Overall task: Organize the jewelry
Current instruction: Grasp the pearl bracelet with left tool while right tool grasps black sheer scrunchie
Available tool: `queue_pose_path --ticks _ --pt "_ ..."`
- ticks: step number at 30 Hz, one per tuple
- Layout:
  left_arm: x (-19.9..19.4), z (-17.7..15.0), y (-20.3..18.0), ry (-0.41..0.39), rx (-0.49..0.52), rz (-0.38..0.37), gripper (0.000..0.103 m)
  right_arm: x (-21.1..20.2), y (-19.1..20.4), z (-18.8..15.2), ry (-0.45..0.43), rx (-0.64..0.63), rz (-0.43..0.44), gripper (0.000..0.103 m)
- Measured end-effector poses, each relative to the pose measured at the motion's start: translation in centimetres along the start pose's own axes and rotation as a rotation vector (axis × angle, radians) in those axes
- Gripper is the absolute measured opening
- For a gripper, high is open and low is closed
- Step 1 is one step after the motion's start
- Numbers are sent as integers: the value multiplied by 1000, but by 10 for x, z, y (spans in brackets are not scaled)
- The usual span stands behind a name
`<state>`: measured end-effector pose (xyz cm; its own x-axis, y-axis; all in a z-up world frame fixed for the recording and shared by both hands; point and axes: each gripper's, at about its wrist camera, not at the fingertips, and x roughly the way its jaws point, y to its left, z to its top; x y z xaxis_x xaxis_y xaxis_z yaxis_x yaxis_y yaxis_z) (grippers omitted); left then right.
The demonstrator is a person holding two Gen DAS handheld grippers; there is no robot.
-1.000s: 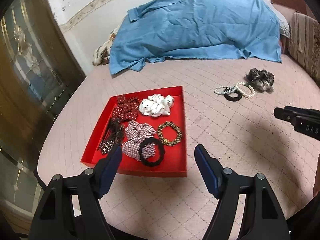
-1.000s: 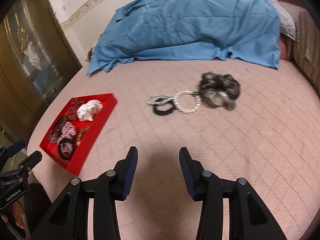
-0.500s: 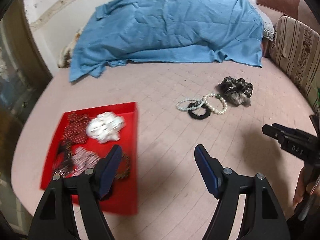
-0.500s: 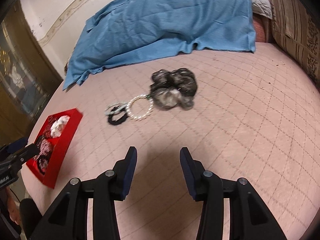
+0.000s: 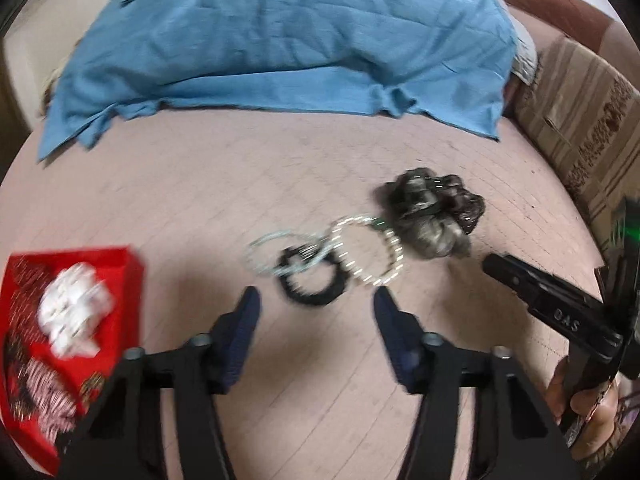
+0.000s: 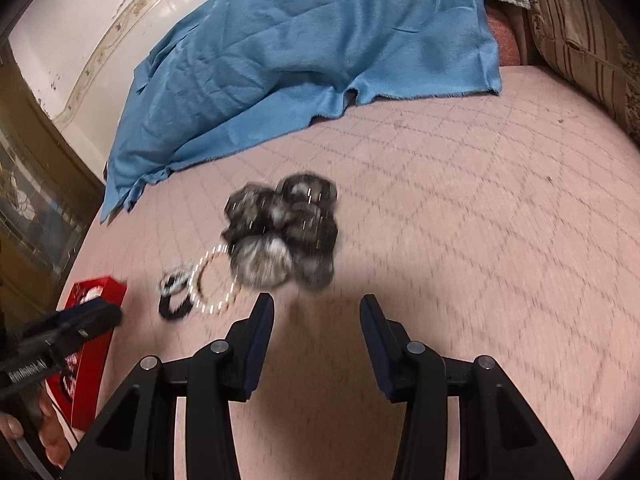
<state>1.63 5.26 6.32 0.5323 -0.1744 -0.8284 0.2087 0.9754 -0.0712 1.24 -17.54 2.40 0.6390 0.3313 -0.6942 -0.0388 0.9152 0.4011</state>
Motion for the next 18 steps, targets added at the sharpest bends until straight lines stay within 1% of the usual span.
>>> queue_pose_path --ticks 2,5,8,10,15,18 --pt "14 7 -15 9 42 -20 40 7 -1 10 -10 -1 11 48" --pt "31 13 -31 14 89 -37 40 14 -4 26 -27 6 41 48" --pt "52 18 -46 41 129 -60 40 23 -4 38 -36 0 57 51" --pt "63 19 -52 59 144 -77 40 28 -5 42 -34 1 67 51" --pt "82 20 -56 94 156 -84 40 41 -2 46 -19 -13 84 51" --pt "84 19 -56 88 160 -82 38 45 0 46 -11 -18 95 51"
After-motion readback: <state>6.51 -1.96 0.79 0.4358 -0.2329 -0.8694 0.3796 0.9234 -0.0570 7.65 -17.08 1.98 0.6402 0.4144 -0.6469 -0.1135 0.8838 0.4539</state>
